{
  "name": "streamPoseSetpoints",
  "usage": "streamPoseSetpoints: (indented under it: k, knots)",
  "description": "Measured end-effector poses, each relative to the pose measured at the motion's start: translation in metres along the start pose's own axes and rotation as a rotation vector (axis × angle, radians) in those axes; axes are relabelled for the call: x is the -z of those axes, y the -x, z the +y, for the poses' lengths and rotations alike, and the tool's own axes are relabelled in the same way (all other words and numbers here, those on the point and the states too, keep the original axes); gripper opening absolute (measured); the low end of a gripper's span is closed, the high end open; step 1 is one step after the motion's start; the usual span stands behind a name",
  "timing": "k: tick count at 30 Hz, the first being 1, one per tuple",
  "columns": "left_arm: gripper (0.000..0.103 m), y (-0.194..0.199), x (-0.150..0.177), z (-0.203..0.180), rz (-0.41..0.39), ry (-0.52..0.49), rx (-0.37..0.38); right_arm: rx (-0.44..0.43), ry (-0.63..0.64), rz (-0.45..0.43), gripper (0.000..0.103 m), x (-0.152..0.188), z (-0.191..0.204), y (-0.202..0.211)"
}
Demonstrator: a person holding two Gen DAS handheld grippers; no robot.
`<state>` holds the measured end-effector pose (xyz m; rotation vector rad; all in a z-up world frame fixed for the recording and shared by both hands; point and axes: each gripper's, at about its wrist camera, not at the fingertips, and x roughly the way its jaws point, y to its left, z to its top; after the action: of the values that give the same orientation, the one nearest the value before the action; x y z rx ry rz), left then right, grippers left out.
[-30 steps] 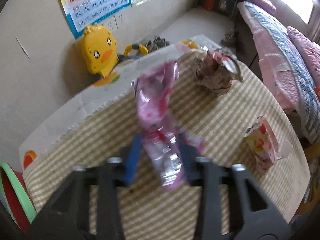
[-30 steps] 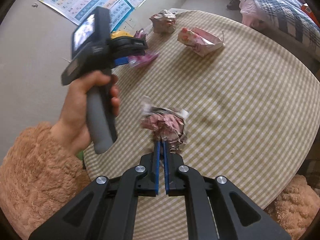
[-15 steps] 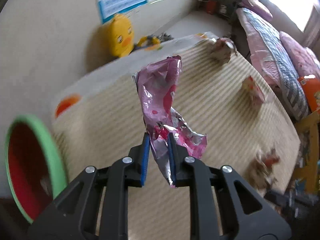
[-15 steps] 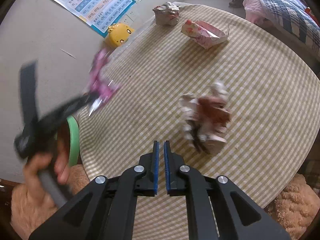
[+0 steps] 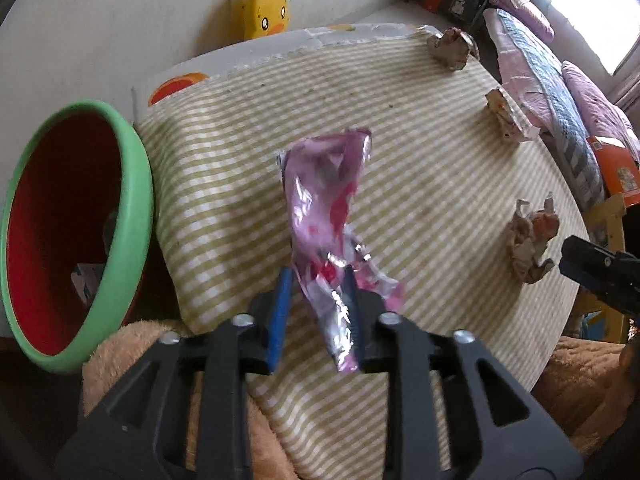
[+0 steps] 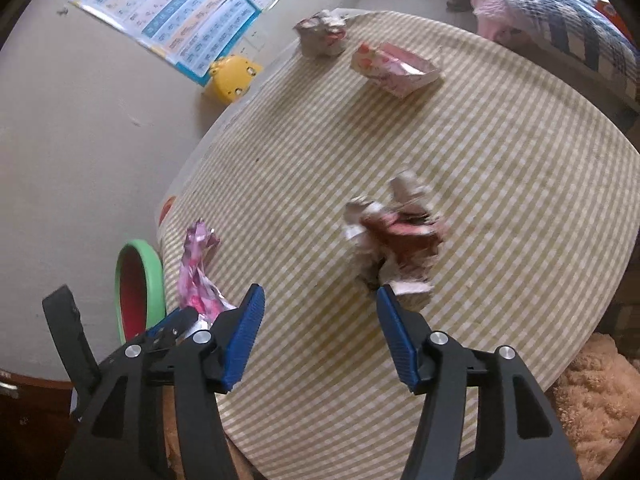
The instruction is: Collect trash
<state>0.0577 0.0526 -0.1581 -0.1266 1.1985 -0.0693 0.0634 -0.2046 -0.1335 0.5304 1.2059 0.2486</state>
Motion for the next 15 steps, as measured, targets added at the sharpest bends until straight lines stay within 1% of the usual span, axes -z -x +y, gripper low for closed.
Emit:
streamPoseSetpoints:
  k: [1, 2, 3, 4, 6, 9, 14, 15]
  knots:
    - [0.043, 0.002, 0.000, 0.000, -0.012, -0.004, -0.005, -0.003, -0.013, -0.009, 0.057, -0.002, -0.003, 0.003]
    - [0.045, 0.005, -0.001, -0.001, -0.031, -0.008, -0.012, -0.007, -0.022, -0.016, 0.057, -0.003, -0.004, 0.005]
    - [0.050, 0.007, -0.001, -0.001, -0.039, -0.007, -0.015, -0.012, -0.030, -0.026, 0.057, -0.004, -0.007, 0.008]
    - [0.051, 0.007, -0.001, 0.000, -0.043, -0.003, -0.017, -0.013, -0.036, -0.036, 0.057, -0.006, -0.008, 0.010]
    - [0.051, 0.005, -0.003, 0.001, -0.037, 0.010, -0.012, 0.009, -0.037, -0.059, 0.057, -0.008, -0.009, 0.014]
    - [0.051, -0.005, -0.003, 0.002, -0.018, 0.009, -0.025, 0.058, -0.040, -0.075, 0.059, -0.011, -0.013, 0.013]
    - [0.051, -0.014, -0.001, -0.001, -0.004, 0.009, -0.026, 0.113, -0.074, -0.050, 0.060, -0.014, -0.024, -0.003]
    - [0.047, -0.016, 0.000, -0.002, 0.000, 0.011, -0.023, 0.123, -0.080, -0.046, 0.060, -0.014, -0.026, -0.006]
